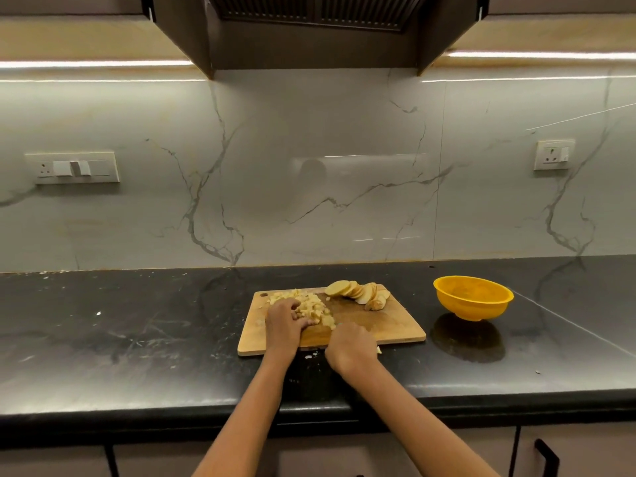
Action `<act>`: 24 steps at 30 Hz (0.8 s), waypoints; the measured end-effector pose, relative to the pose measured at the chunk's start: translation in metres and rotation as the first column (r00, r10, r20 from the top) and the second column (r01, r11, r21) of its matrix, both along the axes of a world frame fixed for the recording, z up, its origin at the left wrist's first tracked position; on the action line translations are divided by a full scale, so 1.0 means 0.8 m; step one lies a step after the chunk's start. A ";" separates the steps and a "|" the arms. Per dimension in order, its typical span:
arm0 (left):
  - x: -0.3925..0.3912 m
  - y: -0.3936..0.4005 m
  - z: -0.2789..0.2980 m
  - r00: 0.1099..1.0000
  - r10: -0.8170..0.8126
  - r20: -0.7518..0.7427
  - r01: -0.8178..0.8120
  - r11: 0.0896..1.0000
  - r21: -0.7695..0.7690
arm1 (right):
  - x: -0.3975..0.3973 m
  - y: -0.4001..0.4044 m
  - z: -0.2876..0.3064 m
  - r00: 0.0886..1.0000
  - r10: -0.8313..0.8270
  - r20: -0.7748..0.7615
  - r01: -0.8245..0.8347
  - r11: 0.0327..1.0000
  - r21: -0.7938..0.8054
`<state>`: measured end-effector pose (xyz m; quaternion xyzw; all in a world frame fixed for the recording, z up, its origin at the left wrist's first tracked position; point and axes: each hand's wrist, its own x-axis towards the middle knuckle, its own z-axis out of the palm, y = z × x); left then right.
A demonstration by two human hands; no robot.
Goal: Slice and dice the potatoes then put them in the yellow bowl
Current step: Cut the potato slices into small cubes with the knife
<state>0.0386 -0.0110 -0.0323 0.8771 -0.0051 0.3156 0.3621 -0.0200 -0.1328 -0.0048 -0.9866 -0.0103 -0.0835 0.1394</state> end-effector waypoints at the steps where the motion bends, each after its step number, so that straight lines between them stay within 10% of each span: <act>1: 0.000 0.005 -0.001 1.000 -0.014 -0.001 0.014 1.000 -0.019 | 0.002 0.008 0.002 1.000 0.015 0.021 -0.016 1.000 0.018; 24: 0.023 -0.003 0.003 0.968 -0.247 -0.041 0.247 0.915 0.319 | 0.121 -0.057 -0.007 0.910 0.053 0.410 -0.185 0.939 0.289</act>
